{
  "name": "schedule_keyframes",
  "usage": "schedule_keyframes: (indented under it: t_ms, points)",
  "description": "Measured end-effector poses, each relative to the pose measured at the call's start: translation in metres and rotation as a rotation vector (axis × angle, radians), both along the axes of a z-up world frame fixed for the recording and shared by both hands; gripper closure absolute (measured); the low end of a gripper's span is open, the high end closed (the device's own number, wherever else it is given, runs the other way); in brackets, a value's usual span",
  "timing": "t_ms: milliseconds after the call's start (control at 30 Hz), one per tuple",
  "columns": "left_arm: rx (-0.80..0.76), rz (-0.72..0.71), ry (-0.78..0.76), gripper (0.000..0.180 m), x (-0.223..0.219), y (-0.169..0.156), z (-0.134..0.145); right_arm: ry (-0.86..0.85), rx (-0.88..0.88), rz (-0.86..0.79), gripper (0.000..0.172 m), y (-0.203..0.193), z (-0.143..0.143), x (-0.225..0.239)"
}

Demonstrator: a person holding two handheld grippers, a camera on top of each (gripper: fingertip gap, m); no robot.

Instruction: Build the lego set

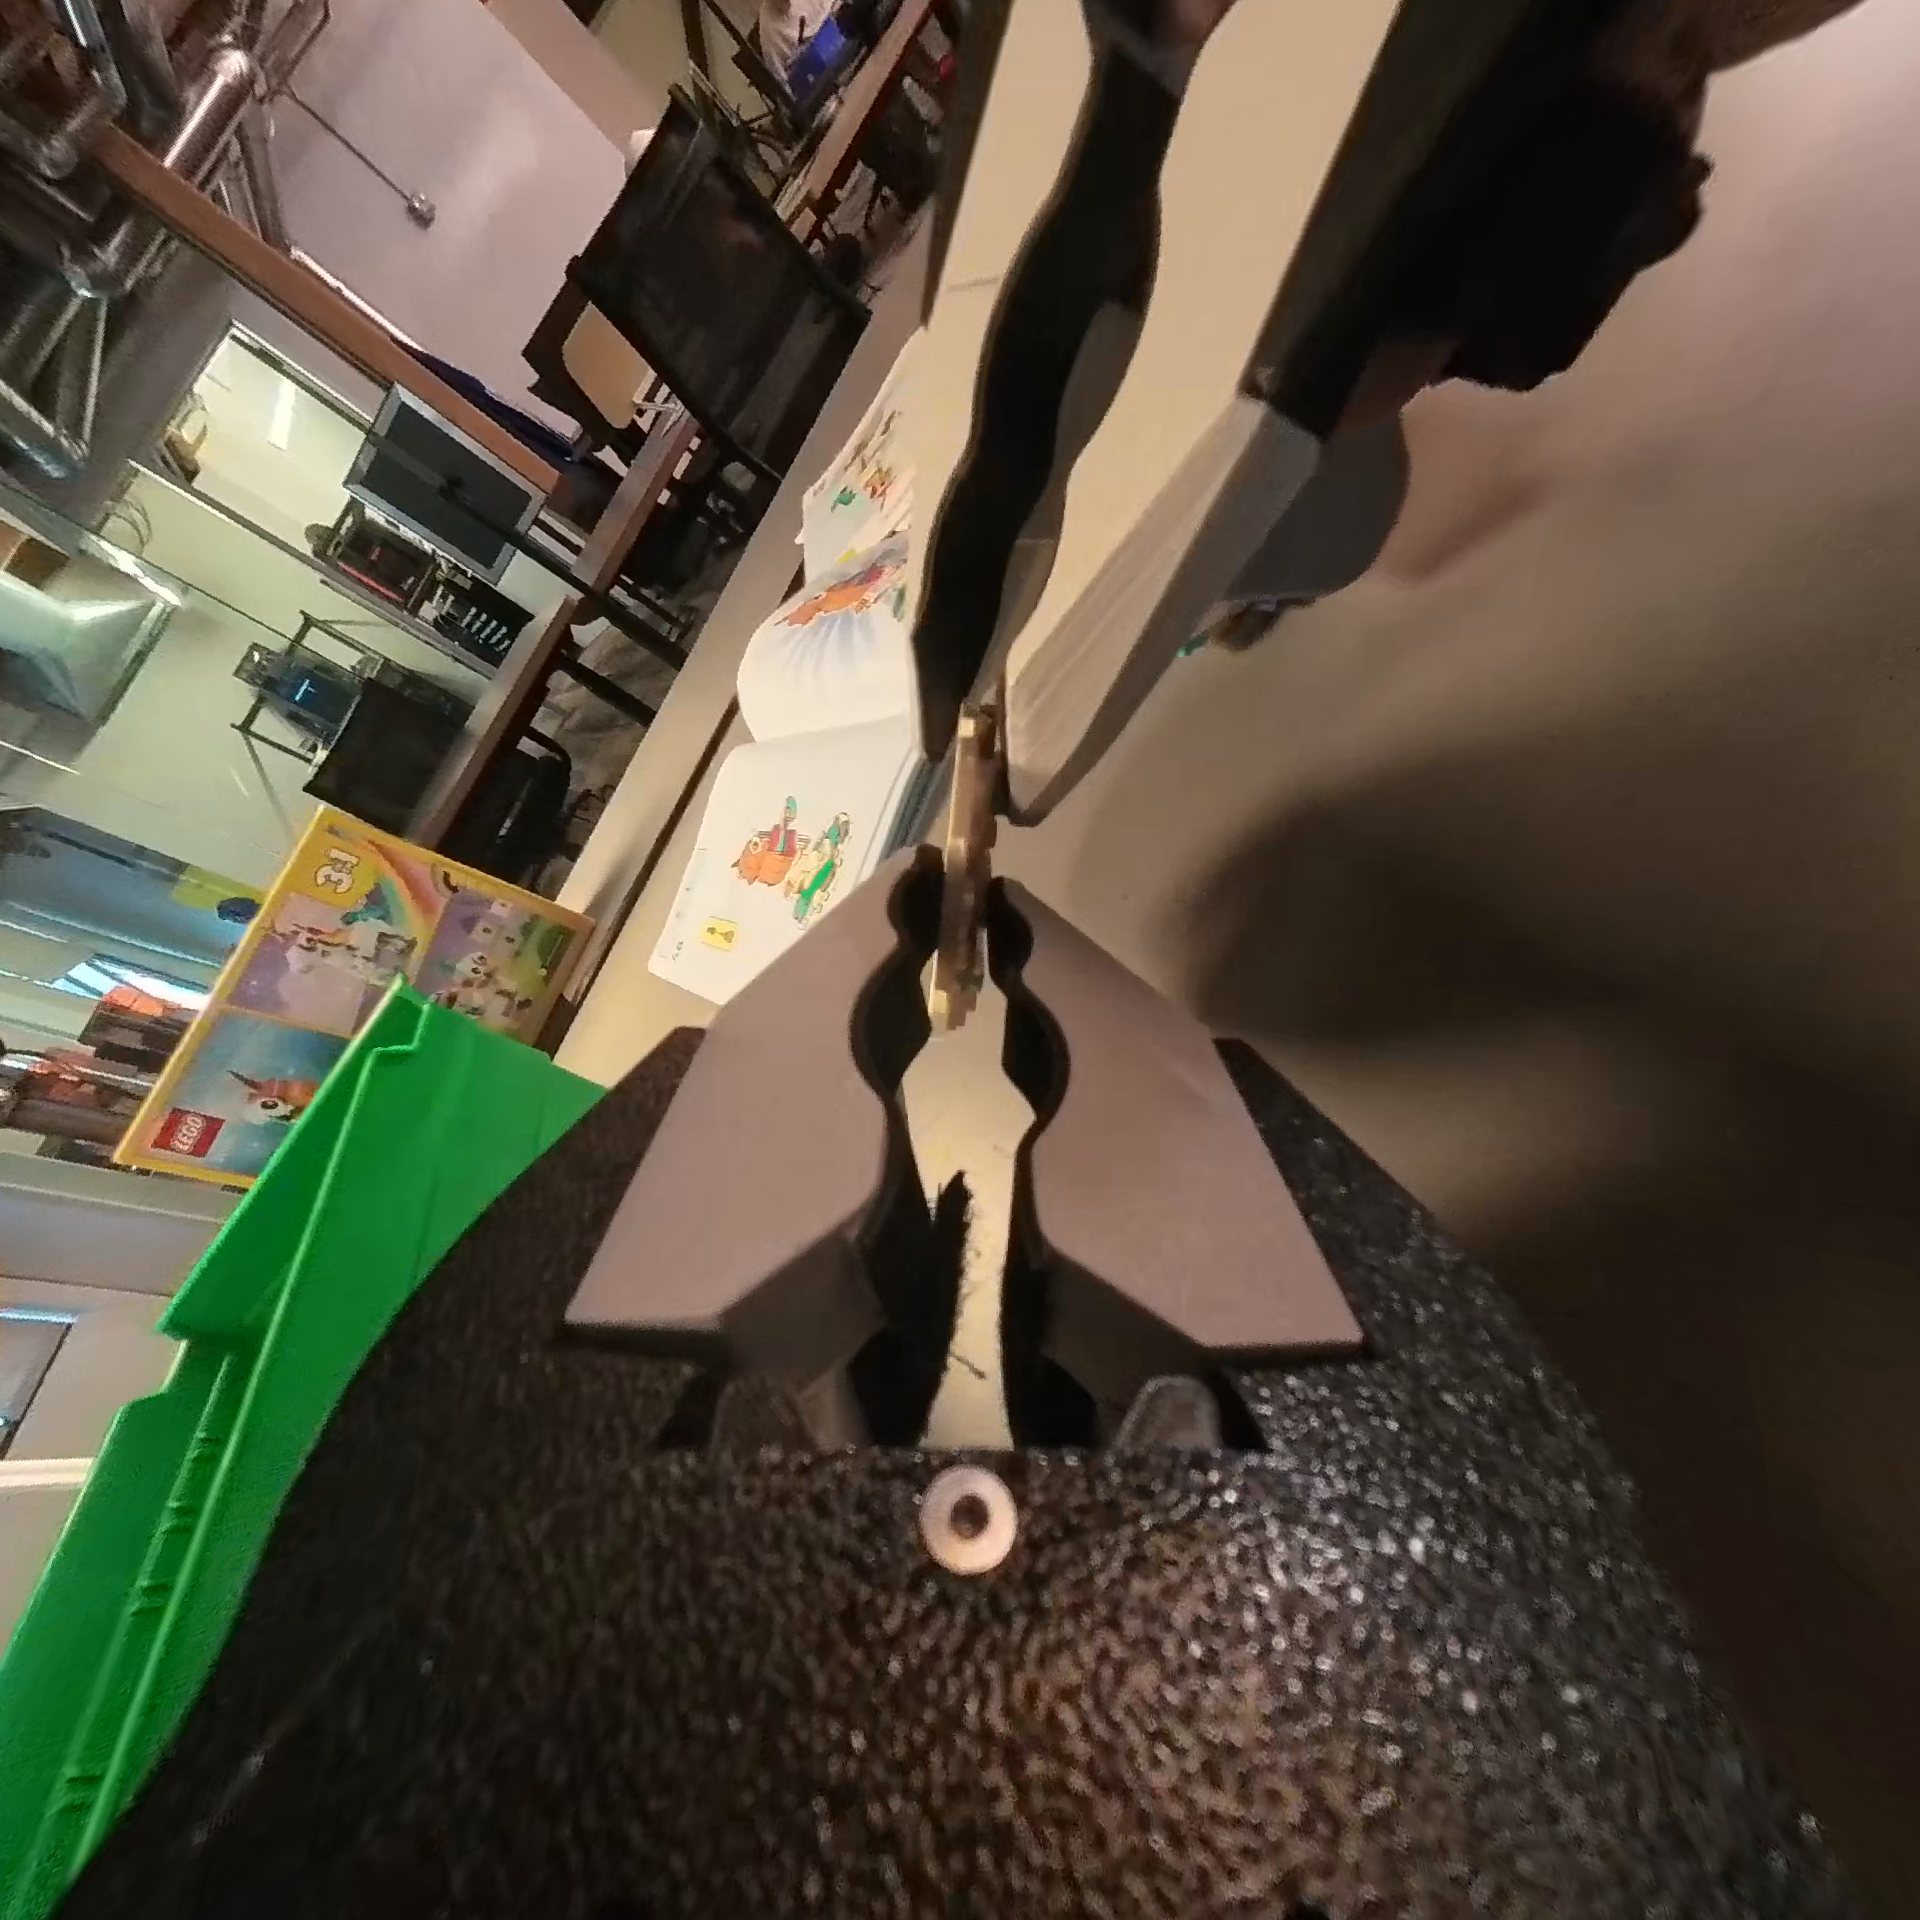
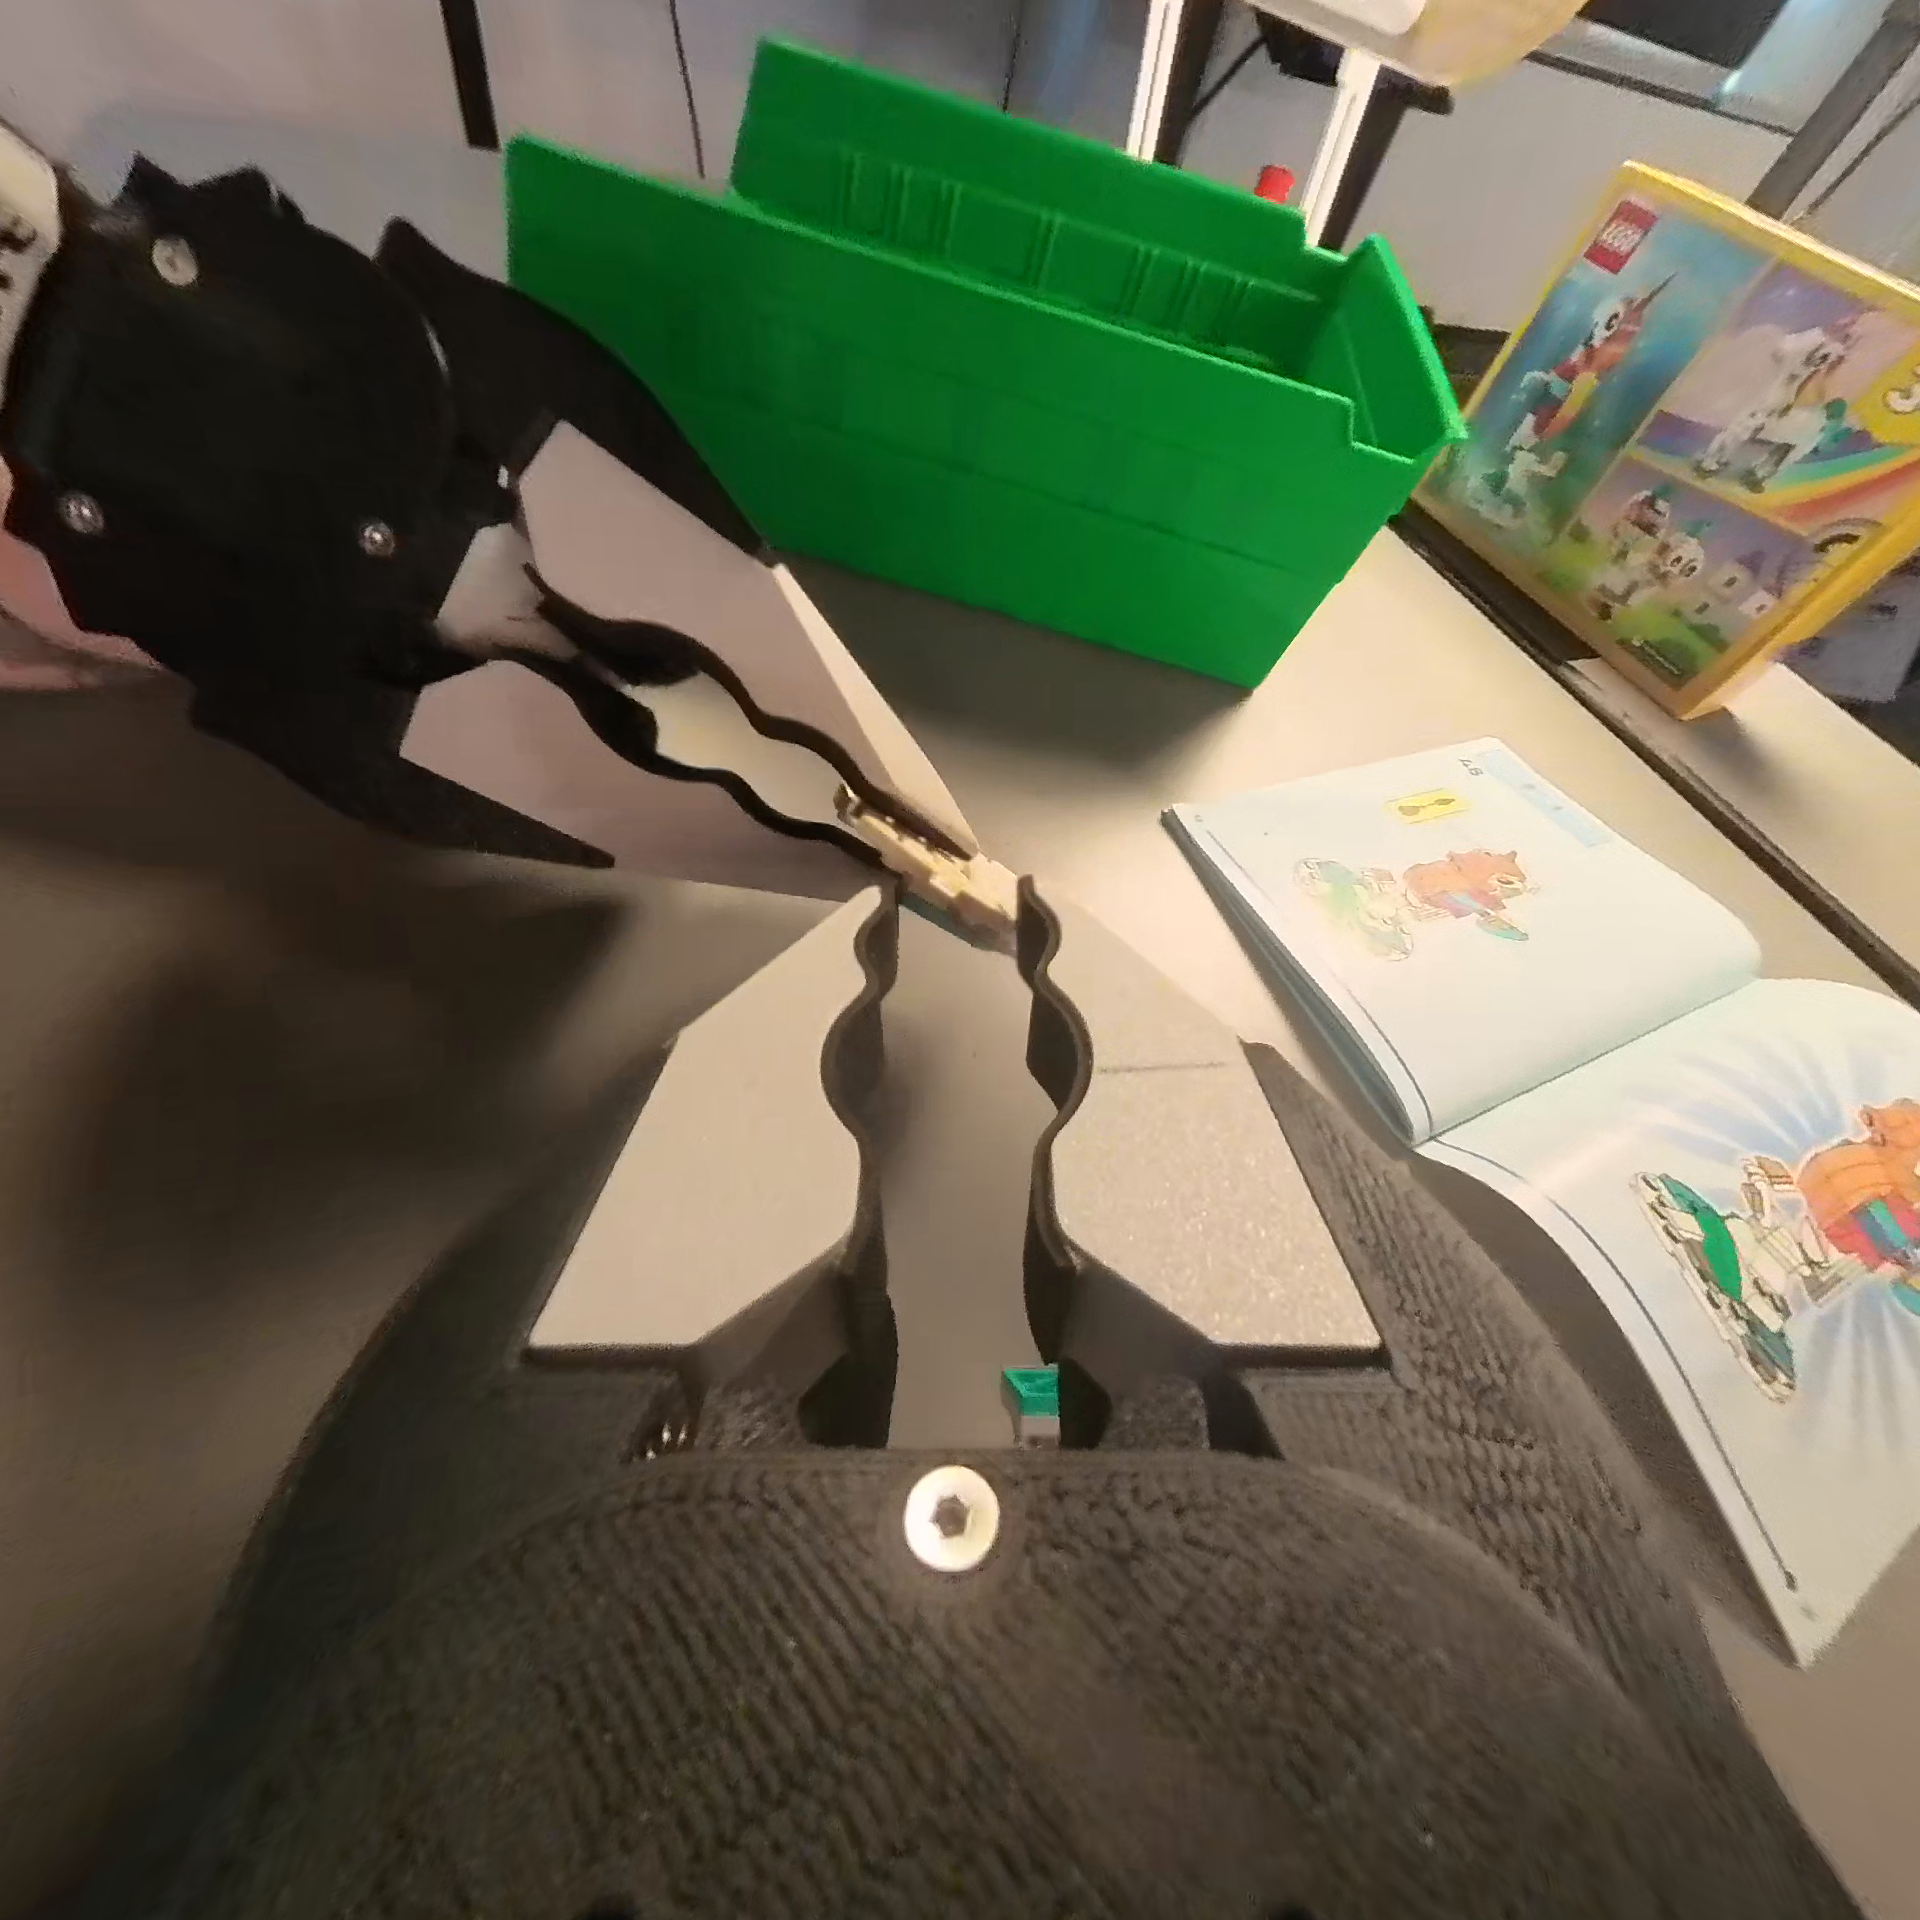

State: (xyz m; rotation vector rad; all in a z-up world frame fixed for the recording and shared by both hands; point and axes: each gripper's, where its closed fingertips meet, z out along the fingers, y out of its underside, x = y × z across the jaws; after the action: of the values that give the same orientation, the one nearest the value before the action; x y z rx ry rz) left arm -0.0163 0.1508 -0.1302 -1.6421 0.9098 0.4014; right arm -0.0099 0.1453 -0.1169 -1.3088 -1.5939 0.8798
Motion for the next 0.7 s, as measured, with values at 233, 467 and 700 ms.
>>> schedule_keyframes:
  t_ms: [233,467,700]
  points:
    - [0.005,0.007,-0.08,0.176,-0.003,0.0,0.005,0.007,-0.079,-0.038,0.149,0.003,0.001,-0.002]
    - [-0.029,-0.001,-0.147,0.176,-0.003,0.002,0.0,-0.02,-0.111,-0.088,0.146,0.008,-0.003,-0.003]
    - [-0.025,0.018,-0.185,0.177,-0.004,0.003,0.001,-0.055,-0.083,-0.126,0.145,0.011,-0.005,-0.001]
